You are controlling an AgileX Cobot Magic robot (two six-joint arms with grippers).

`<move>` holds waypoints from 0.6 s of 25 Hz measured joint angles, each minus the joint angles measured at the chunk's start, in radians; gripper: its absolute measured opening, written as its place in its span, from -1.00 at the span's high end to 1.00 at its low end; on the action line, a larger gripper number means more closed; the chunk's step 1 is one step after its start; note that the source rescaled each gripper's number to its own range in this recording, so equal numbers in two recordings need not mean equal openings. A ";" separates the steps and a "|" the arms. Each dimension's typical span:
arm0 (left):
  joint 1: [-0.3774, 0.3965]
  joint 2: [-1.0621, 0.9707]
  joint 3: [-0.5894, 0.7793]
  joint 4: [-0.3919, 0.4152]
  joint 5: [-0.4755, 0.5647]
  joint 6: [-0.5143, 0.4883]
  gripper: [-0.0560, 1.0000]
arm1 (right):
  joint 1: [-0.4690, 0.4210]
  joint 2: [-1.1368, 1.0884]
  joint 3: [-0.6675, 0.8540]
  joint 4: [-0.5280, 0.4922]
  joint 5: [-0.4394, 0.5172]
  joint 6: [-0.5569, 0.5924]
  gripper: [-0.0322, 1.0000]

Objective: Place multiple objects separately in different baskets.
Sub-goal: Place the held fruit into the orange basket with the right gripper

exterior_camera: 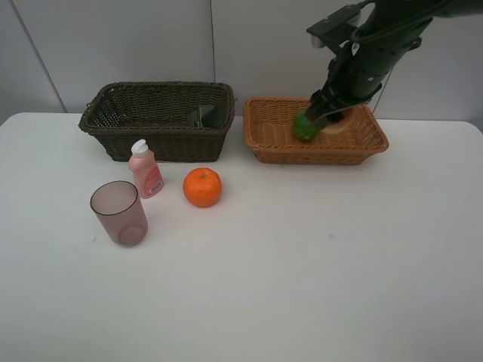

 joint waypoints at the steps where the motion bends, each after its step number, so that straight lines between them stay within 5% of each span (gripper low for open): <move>1: 0.000 0.000 0.000 0.000 0.000 0.000 -0.98 | -0.022 0.000 -0.003 -0.010 -0.011 0.003 0.12; 7: 0.000 0.000 0.000 0.000 0.000 0.000 -0.98 | -0.139 0.000 -0.004 -0.021 -0.116 0.018 0.12; 15: 0.000 0.000 0.000 0.000 0.000 0.000 -0.98 | -0.157 0.009 -0.004 -0.022 -0.243 0.069 0.12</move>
